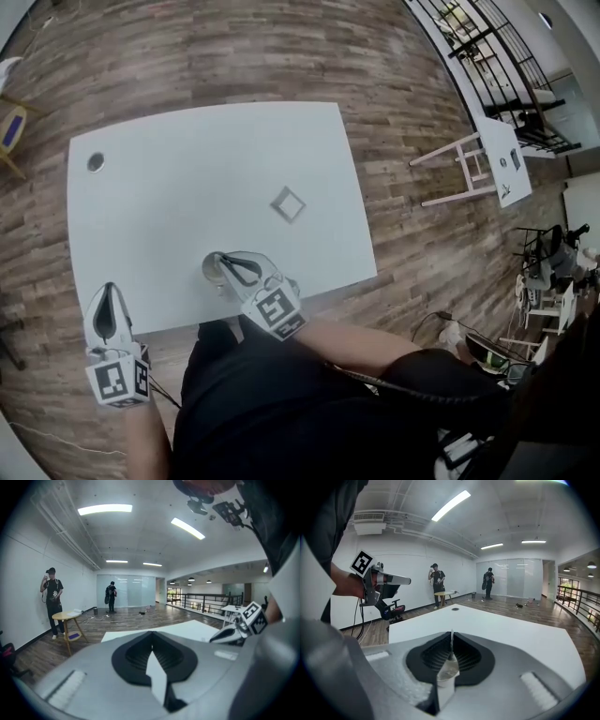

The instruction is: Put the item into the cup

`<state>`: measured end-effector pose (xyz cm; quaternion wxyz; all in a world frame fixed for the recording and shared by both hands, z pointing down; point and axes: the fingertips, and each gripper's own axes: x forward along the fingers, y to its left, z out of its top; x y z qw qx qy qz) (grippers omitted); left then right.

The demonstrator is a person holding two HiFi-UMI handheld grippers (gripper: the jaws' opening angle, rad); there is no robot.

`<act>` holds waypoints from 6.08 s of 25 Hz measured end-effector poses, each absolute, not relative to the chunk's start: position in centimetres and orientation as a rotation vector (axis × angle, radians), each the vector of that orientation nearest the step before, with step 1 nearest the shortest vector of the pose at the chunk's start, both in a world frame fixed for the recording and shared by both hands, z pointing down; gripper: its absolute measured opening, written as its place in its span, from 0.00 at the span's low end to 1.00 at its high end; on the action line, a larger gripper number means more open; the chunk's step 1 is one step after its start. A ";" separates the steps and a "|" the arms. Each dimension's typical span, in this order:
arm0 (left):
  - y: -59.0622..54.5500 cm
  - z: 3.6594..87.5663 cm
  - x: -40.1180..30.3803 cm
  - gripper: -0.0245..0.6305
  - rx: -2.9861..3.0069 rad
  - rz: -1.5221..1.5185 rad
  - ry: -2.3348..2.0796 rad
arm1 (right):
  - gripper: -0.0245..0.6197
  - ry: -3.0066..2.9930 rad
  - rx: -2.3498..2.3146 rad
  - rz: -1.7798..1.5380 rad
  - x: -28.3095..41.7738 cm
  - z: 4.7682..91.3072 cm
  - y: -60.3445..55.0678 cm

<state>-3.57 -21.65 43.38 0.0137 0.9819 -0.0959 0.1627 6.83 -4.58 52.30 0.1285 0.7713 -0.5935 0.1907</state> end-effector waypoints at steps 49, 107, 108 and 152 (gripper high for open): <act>-19.5 44.5 -1.1 0.04 3.020 0.567 -0.216 | 0.07 -1.742 2.177 0.670 7.2 53.8 -3.2; -17.3 46.1 -1.0 0.04 2.959 0.613 -0.159 | 0.07 -1.734 2.150 0.737 7.0 55.3 -3.5; -17.4 46.1 -1.0 0.04 2.960 0.612 -0.160 | 0.07 -1.736 2.150 0.735 7.0 55.2 -3.5; -16.5 42.4 3.3 0.04 3.115 0.471 0.063 | 0.14 -1.606 2.416 0.579 10.9 50.5 -2.0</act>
